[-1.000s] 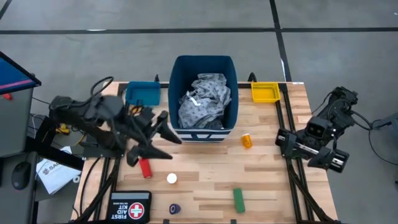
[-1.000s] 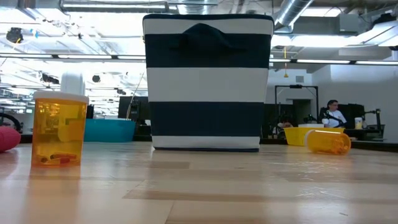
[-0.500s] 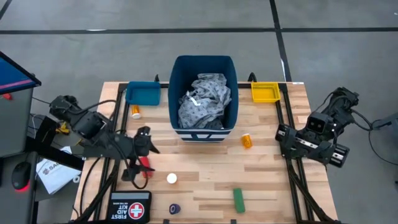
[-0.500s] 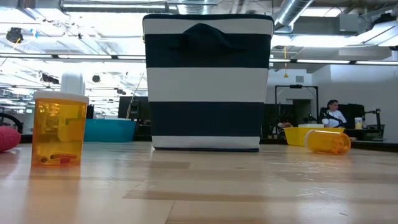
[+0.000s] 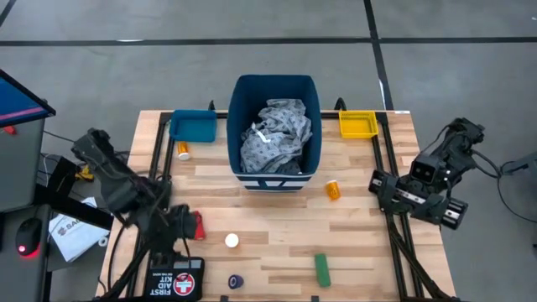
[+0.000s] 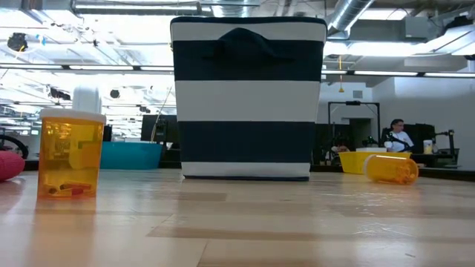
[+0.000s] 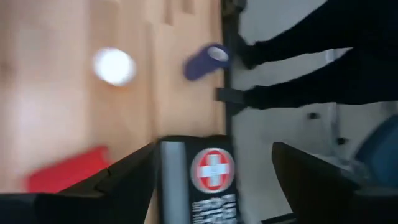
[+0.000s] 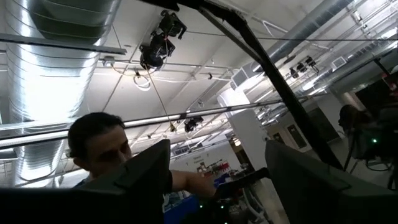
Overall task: Pick & place medical supplies in basket/bin
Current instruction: Put the bottom orange pill bottle into the blue bin
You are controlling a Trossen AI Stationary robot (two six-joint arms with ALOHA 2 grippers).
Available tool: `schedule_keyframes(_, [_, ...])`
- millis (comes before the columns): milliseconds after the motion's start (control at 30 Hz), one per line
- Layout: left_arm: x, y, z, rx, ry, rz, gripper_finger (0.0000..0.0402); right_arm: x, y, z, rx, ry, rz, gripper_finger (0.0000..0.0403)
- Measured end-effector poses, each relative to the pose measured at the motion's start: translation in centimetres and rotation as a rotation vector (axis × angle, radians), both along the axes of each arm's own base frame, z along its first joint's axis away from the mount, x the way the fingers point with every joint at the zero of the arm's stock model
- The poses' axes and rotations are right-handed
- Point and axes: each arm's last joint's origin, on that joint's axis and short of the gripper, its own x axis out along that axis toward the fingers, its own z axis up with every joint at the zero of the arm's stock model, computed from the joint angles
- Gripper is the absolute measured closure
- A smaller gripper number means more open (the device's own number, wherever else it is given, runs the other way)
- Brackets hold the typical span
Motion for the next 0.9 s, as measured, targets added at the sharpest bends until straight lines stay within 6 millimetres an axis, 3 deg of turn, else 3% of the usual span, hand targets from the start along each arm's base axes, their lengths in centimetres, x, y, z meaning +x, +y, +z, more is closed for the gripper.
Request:
schedule_keyframes(267, [-0.4, -2.7, -4.8, -0.138, -0.158, 0.102, 0.0074, 0.0, 0.6, -0.2, 0.013, 0.015, 0.04, 0.0143])
schedule_keyframes(433, [0.9, -2.9, -5.8, -0.18, -0.336, 0.146, 0.0064, -0.1, 0.4, 0.1, 0.033, -0.004, 0.04, 0.0143])
schedule_keyframes(700, [3.3, -1.3, -5.6, 0.002, -0.464, 0.009, 0.0061, 0.0, 0.4, 0.0, 0.059, 0.019, 0.036, 0.0143])
schedule_keyframes(900, [4.2, -1.3, -7.7, 0.131, -0.373, -0.203, 0.006, 0.0, 0.4, 0.0, 0.062, 0.022, 0.032, 0.0143])
